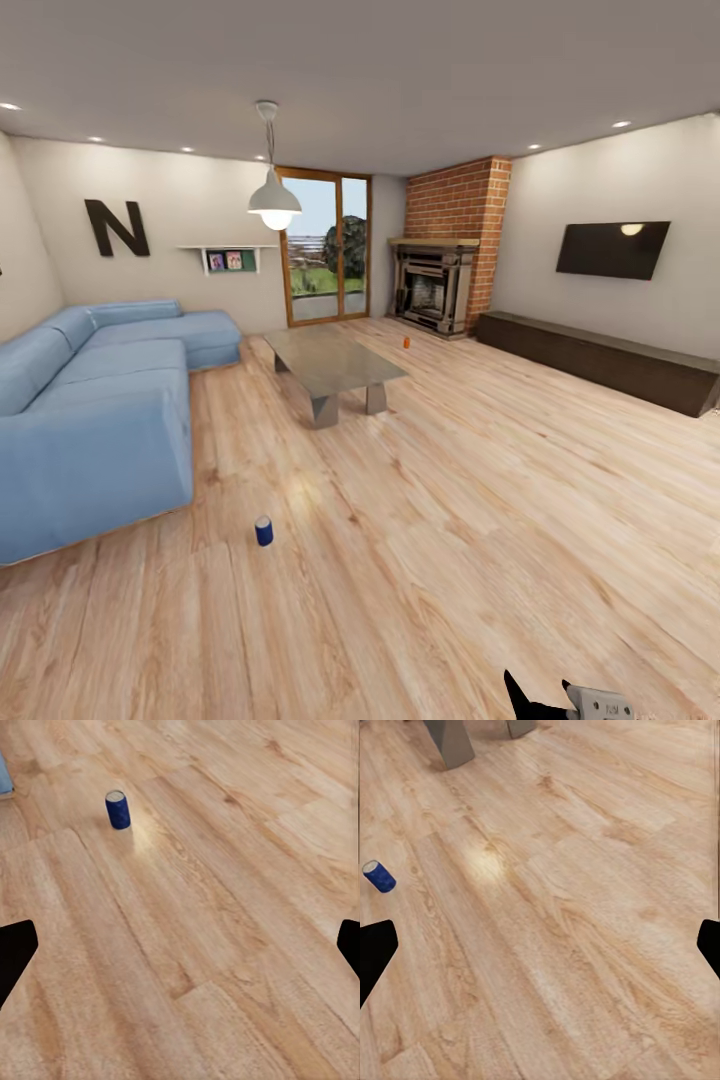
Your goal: Put the three can of soda from the living room inside the tash can in the kitchen.
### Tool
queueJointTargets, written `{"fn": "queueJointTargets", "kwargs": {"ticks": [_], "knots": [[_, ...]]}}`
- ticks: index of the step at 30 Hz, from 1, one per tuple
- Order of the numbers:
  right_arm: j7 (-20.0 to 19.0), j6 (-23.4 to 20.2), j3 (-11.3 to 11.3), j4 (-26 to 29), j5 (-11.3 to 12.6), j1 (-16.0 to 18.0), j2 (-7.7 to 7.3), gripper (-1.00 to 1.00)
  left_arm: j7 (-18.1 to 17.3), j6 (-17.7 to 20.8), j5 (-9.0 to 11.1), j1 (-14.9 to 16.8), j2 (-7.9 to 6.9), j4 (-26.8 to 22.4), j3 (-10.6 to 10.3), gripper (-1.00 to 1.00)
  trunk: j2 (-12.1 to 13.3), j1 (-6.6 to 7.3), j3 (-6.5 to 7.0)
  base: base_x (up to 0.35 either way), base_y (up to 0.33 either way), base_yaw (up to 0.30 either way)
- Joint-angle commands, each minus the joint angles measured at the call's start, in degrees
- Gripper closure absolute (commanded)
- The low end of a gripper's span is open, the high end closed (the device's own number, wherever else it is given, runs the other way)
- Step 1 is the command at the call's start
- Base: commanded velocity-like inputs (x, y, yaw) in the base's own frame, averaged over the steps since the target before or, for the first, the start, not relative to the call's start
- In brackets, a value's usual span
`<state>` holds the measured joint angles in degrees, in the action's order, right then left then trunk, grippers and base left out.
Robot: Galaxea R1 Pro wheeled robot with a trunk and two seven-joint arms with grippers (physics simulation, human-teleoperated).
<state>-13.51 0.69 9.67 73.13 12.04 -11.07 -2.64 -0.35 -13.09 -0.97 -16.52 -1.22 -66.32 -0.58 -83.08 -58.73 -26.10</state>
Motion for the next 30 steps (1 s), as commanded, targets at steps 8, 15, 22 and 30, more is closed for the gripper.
{"fn": "queueJointTargets", "kwargs": {"ticks": [8, 15, 22, 30], "knots": [[0.0, 0.1, 0.0, 0.0, 0.0, 0.0, 0.00, -1.00, 0.1, 0.0, 0.0, 0.0, -0.01, 0.0, 0.0, -1.00, 0.0, 0.00, 0.00, 0.205, 0.063, -0.245], [0.0, 0.2, 0.0, 0.0, 0.0, 0.0, 0.01, -1.00, 0.2, 0.0, -0.1, 0.0, 0.05, 0.0, 0.0, -1.00, 0.0, 0.00, 0.00, 0.191, -0.071, -0.245], [0.0, 0.3, -0.1, 0.0, -0.1, 0.0, 0.08, -1.00, 0.3, 0.1, -0.1, 0.0, 0.06, 0.0, 0.0, -1.00, 0.0, 0.00, 0.00, 0.190, -0.193, -0.245], [0.0, 0.3, -0.3, 0.0, -0.1, 0.0, 0.09, -1.00, 0.3, 0.1, -0.1, 0.0, 0.08, 0.0, 0.0, -1.00, 0.0, 0.00, 0.00, 0.185, -0.232, -0.245]]}}
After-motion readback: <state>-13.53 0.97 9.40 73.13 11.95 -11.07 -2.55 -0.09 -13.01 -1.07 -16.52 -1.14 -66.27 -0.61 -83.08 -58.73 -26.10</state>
